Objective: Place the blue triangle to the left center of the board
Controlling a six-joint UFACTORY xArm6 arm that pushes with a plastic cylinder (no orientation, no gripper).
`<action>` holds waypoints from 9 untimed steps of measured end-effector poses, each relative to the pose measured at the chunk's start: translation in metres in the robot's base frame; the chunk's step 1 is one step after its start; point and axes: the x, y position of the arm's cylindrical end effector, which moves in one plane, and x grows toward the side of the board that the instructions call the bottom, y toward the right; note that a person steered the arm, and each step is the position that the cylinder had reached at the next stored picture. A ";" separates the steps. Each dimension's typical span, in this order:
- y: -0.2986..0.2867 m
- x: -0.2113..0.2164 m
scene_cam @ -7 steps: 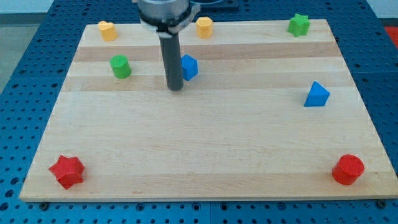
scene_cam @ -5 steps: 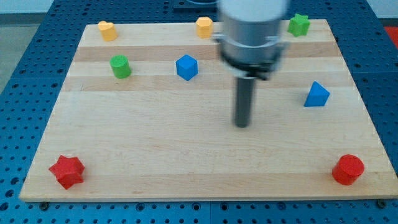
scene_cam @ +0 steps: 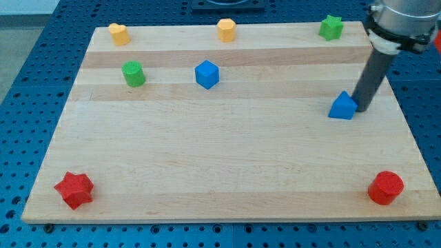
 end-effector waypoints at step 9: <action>-0.264 0.006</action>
